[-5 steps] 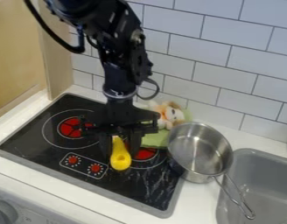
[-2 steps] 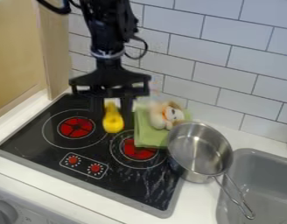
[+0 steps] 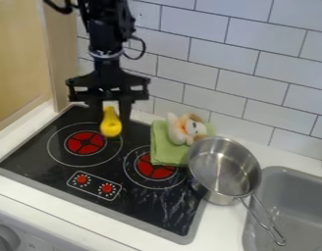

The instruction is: Put the yellow knife on the left burner of the stove

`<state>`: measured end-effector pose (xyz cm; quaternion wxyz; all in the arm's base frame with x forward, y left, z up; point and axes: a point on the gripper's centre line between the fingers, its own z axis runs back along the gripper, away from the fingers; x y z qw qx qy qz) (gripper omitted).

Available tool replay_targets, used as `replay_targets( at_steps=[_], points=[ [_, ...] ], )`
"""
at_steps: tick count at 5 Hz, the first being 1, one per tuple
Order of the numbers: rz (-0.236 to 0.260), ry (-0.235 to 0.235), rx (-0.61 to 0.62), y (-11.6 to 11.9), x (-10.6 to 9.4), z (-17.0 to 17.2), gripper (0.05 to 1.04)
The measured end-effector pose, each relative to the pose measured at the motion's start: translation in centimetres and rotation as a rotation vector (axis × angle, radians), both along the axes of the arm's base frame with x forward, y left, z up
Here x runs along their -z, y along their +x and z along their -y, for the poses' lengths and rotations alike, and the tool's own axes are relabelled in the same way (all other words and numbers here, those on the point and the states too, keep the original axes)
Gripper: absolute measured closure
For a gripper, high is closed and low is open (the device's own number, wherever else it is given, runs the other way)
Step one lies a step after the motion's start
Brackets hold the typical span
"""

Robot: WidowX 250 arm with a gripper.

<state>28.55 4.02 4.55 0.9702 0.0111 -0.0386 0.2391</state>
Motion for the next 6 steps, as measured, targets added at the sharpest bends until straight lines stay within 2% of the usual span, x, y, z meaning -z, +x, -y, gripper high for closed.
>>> replay_targets(
  at_steps=[2,3,5,6],
  points=[
    [-0.055,0.006,0.101,1.0,1.5,-2.7,0.672],
    [-0.082,-0.009,0.154,1.2,2.1,-3.6,0.672],
    [-0.136,-0.014,0.224,1.1,3.7,-4.5,0.672],
    [-0.145,-0.017,0.231,1.0,4.1,-4.5,0.672]
  ],
)
